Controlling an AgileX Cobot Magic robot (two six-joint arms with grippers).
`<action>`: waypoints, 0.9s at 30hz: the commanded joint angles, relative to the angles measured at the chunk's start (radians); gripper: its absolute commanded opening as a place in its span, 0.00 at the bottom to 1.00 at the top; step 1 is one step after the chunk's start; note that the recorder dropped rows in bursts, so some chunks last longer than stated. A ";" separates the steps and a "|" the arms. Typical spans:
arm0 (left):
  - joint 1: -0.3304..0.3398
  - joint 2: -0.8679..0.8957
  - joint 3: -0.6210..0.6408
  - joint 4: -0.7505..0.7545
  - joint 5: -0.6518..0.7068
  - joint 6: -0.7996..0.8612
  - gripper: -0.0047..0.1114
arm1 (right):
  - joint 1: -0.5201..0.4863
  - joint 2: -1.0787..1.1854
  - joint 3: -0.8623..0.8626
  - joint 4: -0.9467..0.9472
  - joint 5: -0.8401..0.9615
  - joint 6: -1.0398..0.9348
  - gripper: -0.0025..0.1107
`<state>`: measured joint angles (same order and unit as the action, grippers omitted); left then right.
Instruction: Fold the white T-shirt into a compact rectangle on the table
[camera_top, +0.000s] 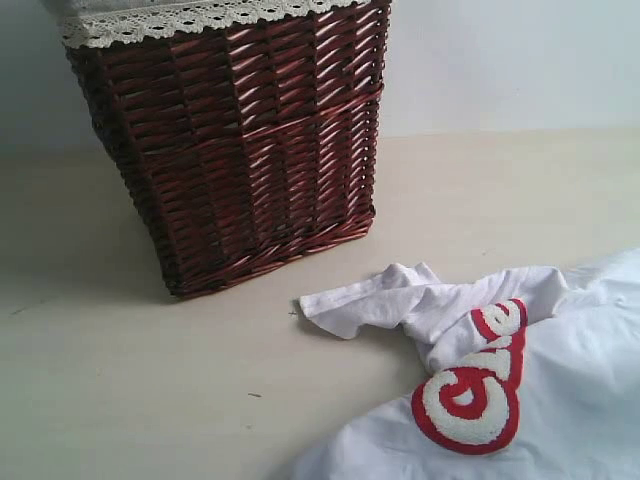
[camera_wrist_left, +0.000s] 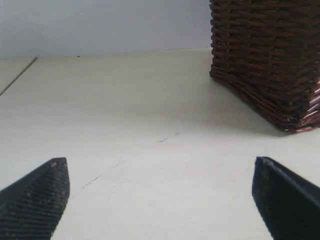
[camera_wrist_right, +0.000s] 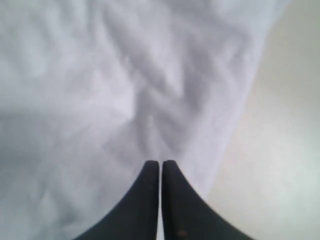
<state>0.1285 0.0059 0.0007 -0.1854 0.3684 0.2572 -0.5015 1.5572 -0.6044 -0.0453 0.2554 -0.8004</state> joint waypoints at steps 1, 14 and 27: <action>0.003 -0.006 -0.001 -0.007 -0.005 -0.004 0.85 | 0.017 0.079 0.008 0.243 -0.091 -0.163 0.04; 0.003 -0.006 -0.001 -0.007 -0.005 -0.004 0.85 | 0.371 0.337 0.008 0.253 -0.104 -0.181 0.04; 0.003 -0.006 -0.001 -0.007 -0.005 -0.004 0.85 | 0.594 0.329 0.006 0.253 -0.125 -0.143 0.07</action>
<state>0.1285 0.0059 0.0007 -0.1854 0.3684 0.2572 0.0796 1.8522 -0.6306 0.2030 -0.0714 -0.9753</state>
